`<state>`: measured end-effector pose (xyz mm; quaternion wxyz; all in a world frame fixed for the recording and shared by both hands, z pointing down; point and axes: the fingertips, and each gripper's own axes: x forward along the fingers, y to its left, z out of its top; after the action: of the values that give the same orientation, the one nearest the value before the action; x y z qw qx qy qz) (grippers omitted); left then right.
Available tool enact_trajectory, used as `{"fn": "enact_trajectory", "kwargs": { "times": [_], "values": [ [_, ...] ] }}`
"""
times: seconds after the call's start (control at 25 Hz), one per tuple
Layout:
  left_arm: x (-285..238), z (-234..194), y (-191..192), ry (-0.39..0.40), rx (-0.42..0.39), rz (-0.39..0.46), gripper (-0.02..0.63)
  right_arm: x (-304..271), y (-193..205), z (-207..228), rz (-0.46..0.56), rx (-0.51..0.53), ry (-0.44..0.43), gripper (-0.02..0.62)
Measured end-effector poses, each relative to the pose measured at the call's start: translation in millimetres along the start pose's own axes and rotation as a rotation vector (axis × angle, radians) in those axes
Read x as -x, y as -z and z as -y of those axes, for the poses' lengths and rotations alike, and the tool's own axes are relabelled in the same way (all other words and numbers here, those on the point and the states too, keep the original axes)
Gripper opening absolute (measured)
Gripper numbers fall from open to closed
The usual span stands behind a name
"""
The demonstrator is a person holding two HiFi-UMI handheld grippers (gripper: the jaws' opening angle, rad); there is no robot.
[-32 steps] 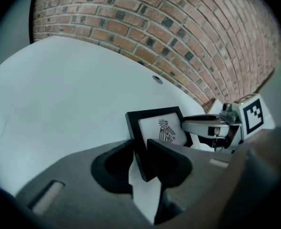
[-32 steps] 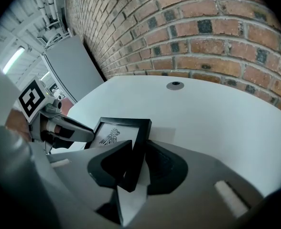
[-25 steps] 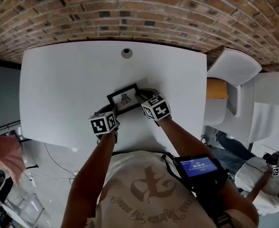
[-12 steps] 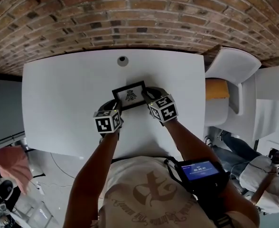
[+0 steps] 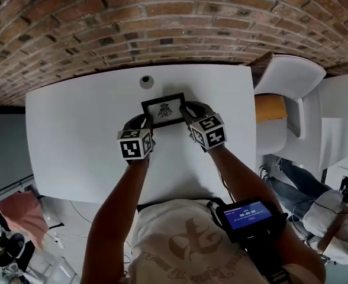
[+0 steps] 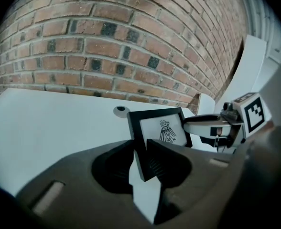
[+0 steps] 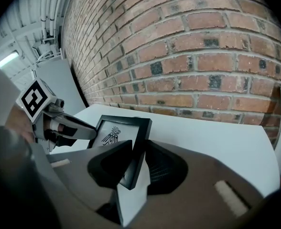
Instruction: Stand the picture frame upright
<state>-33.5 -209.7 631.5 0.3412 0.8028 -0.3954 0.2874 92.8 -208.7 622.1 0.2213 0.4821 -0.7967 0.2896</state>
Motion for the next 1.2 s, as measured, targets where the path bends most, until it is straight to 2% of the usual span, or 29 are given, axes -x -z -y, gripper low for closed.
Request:
{"fn": "enact_trajectory", "kwargs": {
  "times": [0.32, 0.72, 1.2],
  "values": [
    [-29.0, -1.2, -37.9, 0.003, -0.064, 0.018, 0.091, -9.9, -24.9, 30.6, 0.049, 0.002, 0.031, 0.097],
    [-63.7, 0.5, -86.7, 0.011, -0.163, 0.082, 0.089, -24.6, -52.7, 69.5, 0.115, -0.002, 0.076, 0.097],
    [-93.7, -12.6, -121.5, -0.022, -0.251, 0.126, 0.089, -47.8, -78.3, 94.9, 0.164, 0.069, 0.104, 0.095]
  ]
}}
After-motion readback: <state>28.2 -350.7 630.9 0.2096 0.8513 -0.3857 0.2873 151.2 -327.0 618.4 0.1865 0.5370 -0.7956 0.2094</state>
